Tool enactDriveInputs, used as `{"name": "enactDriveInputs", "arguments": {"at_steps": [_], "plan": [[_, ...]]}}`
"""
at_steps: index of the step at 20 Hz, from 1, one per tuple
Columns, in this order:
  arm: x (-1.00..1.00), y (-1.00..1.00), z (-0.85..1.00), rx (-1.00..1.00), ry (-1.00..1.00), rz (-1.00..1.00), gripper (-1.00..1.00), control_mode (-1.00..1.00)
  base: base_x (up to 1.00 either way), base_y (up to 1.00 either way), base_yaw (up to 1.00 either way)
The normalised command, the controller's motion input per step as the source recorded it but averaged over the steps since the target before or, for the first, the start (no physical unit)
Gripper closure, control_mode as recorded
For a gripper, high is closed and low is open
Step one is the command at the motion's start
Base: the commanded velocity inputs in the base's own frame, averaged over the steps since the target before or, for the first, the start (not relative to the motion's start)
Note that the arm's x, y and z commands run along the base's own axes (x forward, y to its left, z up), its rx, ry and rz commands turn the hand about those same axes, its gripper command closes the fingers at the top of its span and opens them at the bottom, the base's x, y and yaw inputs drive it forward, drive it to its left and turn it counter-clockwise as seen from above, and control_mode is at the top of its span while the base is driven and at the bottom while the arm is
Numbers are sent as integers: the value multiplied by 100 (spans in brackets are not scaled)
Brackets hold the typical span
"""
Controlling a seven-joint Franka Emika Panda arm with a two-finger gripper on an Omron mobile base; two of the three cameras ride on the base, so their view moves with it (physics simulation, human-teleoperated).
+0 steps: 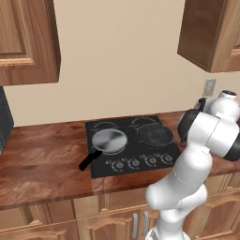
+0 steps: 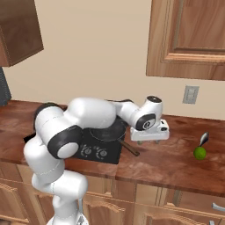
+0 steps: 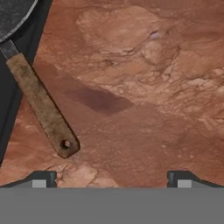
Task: Place both pans onto different burners. Then place the lime and the fish on different pans.
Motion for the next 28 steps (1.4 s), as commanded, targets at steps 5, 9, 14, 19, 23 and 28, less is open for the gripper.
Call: {"name": "enactDriveInputs", "arguments": {"at_steps": [5,9,14,19,23,28], "plan": [[1,-48,0,0,-7,2,-100,-100,0,0,0],[10,-30,0,0,-2,-1,-100,-100,0,0,0],[23,-14,2,0,0,-12,-100,-100,0,0,0],[24,-16,2,0,0,-23,-100,-100,0,0,0],[21,-30,0,0,0,-22,-100,-100,0,0,0],[16,-42,0,0,0,-19,-100,-100,0,0,0]]}}
